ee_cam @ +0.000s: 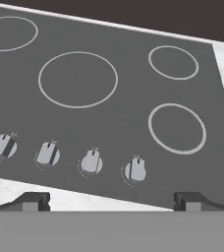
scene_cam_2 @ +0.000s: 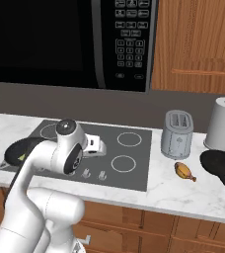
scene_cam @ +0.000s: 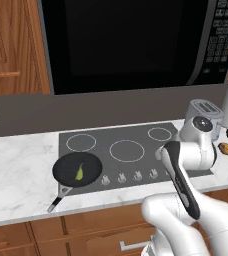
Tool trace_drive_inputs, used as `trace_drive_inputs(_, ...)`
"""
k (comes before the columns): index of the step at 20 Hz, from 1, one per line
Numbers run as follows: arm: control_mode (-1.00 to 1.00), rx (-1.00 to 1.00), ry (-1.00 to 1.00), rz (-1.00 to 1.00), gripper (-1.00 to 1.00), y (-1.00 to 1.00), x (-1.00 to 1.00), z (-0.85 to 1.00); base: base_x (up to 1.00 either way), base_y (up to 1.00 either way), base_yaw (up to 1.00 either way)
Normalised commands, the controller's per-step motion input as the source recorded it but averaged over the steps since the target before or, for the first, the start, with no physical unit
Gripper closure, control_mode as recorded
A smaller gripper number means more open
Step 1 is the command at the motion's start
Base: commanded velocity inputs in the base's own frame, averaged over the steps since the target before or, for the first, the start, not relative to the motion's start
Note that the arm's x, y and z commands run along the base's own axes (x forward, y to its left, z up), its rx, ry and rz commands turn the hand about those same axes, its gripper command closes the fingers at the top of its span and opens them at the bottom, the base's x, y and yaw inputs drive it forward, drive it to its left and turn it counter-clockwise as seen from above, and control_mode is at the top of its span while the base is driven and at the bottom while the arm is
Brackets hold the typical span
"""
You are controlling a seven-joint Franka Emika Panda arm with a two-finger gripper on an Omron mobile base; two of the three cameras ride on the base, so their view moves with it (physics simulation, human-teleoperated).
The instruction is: Place both pans onto different burners. Then place the lemon wedge and the chicken drumstick on different pans.
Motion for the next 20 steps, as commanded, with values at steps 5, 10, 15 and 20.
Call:
trace_drive_inputs(5, -1.00, -0.03, 0.00, 0.01, -1.00, -0.37, -0.14, 0.00, 0.00, 0.00, 0.00)
trace_drive_inputs(10, -1.00, -0.01, 0.00, 0.00, -1.00, -0.37, -0.14, 0.00, 0.00, 0.00, 0.00)
trace_drive_inputs(15, -1.00, 0.00, 0.00, 0.00, -1.00, -0.33, -0.12, 0.00, 0.00, 0.00, 0.00)
trace_drive_inputs(20, -1.00, 0.00, 0.00, 0.00, -1.00, -0.31, -0.11, 0.00, 0.00, 0.00, 0.00)
